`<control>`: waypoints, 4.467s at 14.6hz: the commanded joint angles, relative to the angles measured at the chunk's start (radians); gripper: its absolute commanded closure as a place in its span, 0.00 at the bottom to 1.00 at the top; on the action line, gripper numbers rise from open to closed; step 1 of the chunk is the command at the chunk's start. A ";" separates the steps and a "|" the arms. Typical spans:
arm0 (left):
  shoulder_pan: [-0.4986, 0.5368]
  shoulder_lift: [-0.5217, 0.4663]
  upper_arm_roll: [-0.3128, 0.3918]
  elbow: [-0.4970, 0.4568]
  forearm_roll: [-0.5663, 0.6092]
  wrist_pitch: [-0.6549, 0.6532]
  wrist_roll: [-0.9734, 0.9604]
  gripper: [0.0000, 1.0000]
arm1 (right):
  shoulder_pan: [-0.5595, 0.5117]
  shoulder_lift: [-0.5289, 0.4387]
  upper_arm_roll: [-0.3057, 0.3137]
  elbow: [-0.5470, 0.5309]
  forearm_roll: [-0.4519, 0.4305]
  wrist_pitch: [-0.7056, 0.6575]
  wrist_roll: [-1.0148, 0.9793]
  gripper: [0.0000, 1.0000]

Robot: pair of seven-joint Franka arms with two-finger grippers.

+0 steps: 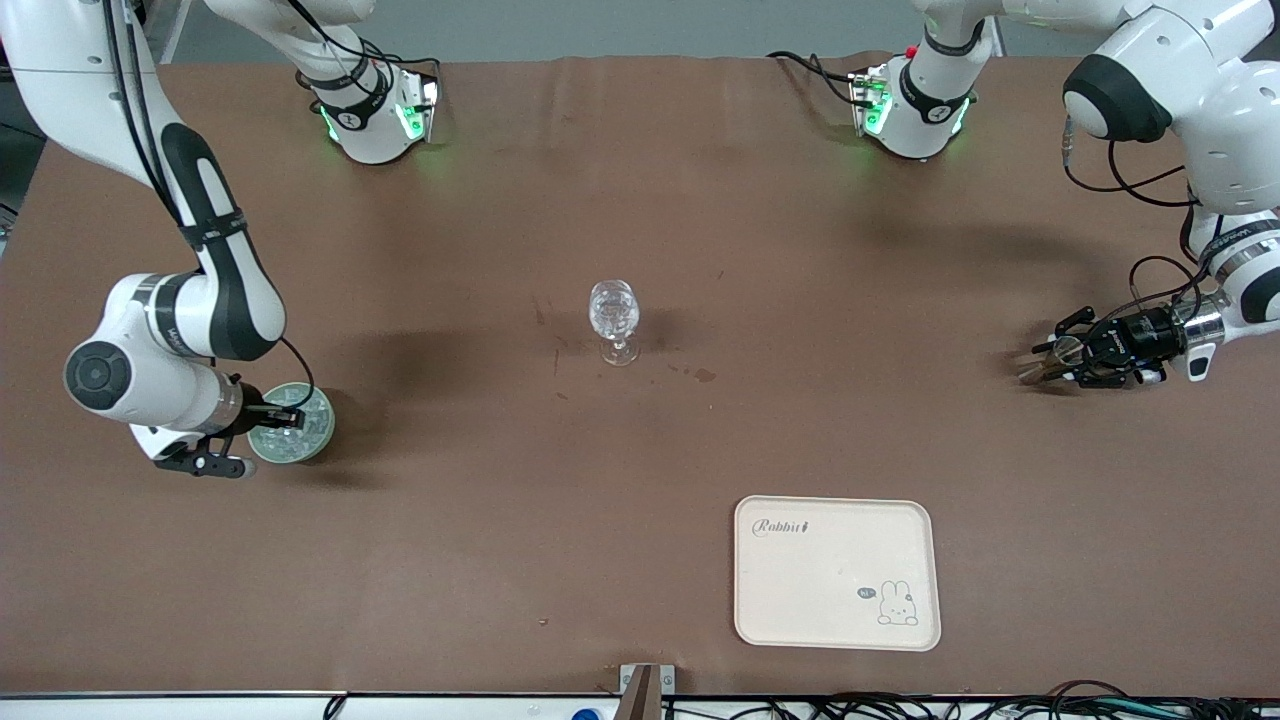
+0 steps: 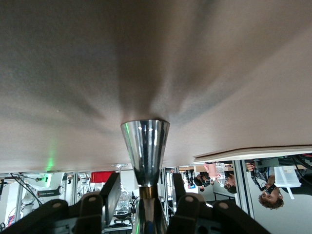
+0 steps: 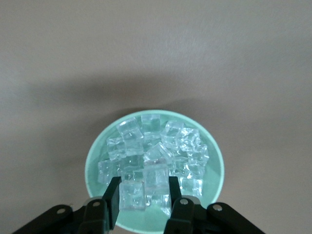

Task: Pour wine and add ice with both arms
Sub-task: 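Lift the ice with the right gripper while the left gripper lifts the jigger, then carry the silver jigger with the left gripper over the wine glass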

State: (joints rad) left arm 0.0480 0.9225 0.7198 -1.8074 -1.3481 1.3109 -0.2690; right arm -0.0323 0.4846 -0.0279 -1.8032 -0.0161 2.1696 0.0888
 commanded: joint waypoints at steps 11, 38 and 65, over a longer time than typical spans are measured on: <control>-0.005 -0.011 0.007 -0.015 -0.022 -0.073 -0.001 0.99 | -0.009 -0.210 -0.006 0.163 0.019 -0.195 0.005 0.92; -0.040 -0.671 -0.598 -0.185 0.270 0.154 -0.450 0.99 | -0.015 -0.544 -0.003 0.225 0.008 -0.593 -0.006 0.92; -0.165 -0.387 -1.310 0.097 0.891 0.990 -1.338 1.00 | -0.017 -0.543 -0.001 0.226 0.015 -0.594 -0.004 0.92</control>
State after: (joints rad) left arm -0.1133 0.4909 -0.5652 -1.7720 -0.5407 2.2953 -1.5321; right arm -0.0382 -0.0482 -0.0347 -1.5674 -0.0161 1.5718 0.0891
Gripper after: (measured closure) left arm 0.789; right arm 0.568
